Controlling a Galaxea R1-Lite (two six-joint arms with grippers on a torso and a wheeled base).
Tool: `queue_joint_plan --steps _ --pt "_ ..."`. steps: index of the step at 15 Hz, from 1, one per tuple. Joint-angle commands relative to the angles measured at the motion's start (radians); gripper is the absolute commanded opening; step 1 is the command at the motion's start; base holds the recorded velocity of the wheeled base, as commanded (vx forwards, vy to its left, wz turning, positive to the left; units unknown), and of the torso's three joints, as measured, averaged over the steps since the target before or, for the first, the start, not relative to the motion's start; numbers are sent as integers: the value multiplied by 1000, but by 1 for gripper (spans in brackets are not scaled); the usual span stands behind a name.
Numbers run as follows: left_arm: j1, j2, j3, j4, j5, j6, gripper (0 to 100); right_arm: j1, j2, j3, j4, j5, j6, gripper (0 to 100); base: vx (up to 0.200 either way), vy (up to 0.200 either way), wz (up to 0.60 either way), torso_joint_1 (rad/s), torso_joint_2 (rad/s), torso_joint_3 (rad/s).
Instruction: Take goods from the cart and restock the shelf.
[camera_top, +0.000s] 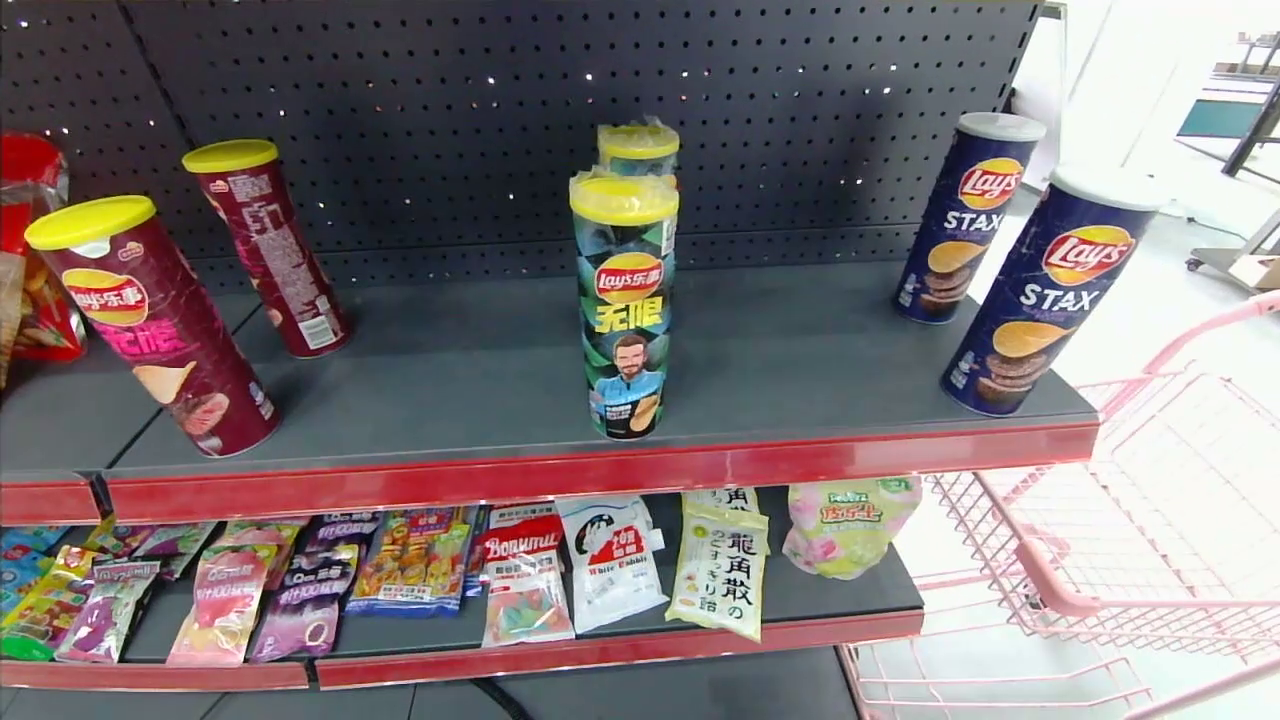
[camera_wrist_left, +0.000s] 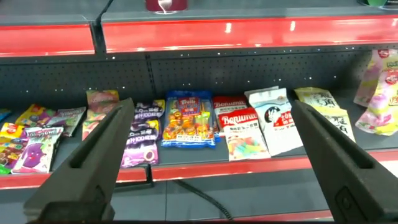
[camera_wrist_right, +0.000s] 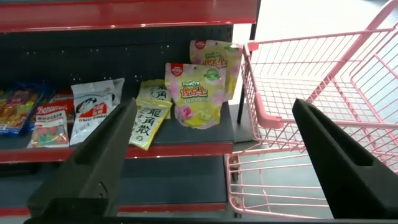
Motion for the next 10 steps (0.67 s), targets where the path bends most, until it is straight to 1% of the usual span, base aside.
queue_joint_plan --steps 1,10 --pt "0 1 0 0 -1 0 100 0 0 0 0 1 -1 100 0 0 0 0 0 0" --pt "0 1 0 0 1 -2 100 0 0 0 -2 -1 1 100 0 0 0 0 0 0"
